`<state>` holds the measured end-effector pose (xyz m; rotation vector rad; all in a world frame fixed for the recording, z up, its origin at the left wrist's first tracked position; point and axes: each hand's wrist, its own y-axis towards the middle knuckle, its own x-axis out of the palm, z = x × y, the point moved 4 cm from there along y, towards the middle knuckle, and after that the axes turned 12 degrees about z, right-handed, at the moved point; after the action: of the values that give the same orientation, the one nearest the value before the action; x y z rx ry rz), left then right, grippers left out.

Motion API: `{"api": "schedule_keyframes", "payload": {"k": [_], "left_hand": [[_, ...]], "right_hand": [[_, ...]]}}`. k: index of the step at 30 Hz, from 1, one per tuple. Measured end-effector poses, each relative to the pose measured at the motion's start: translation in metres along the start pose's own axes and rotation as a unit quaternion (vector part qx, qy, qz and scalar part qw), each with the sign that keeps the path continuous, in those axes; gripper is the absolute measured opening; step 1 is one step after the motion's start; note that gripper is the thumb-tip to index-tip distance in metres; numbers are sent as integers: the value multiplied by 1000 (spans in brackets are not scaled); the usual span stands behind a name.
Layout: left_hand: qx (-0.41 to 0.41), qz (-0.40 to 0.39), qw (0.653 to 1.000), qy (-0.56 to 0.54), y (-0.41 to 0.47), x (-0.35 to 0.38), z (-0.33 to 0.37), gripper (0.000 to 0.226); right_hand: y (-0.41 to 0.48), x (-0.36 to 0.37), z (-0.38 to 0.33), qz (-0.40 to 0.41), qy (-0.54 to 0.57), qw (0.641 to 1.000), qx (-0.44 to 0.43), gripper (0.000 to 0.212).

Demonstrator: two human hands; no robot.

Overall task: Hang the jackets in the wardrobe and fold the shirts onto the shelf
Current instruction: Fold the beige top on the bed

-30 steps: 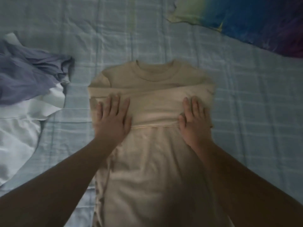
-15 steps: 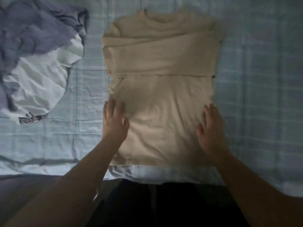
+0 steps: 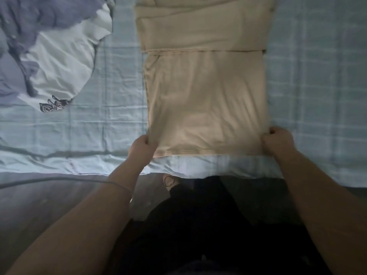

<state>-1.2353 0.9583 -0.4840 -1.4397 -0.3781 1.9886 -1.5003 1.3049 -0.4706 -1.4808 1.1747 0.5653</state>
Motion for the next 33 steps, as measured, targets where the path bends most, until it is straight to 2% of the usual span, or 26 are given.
{"api": "schedule_keyframes", "payload": {"k": [3,6,8,11,13,17,19,23,25,28,33], "left_hand": [[-15,-4,993,-120,-22,-22,4,32],[-13,-29,982,-184,-42,-41,7,20],[-39,-49,963,-263,-53,-51,9,14],[-80,-62,934,-343,-67,-66,9,7],[-86,-74,936,-333,-71,-69,3,9],[-112,-105,936,-316,-90,-72,-30,23],[-129,-125,922,-343,-102,-71,-49,24],[-177,-155,872,-429,-123,-65,-78,17],[-181,-173,870,-424,-129,-64,-86,19],[-186,-189,879,-395,-134,-70,-87,19],[-140,-155,866,-455,-118,-101,-47,29]], "right_hand": [[-17,-17,-7,20,82,996,-20,19],[-39,-38,-3,50,136,989,-27,21],[-49,-48,5,44,184,982,17,22],[-67,-55,18,-22,313,941,126,19],[-76,-57,25,-44,323,933,151,16],[-105,-60,46,-58,328,928,166,26],[-123,-59,57,-71,340,920,182,24],[-153,-57,77,-92,370,898,220,17],[-164,-59,82,-95,360,901,221,11],[-173,-65,82,-96,343,910,213,11],[-159,-87,48,-104,413,877,221,7]]}}
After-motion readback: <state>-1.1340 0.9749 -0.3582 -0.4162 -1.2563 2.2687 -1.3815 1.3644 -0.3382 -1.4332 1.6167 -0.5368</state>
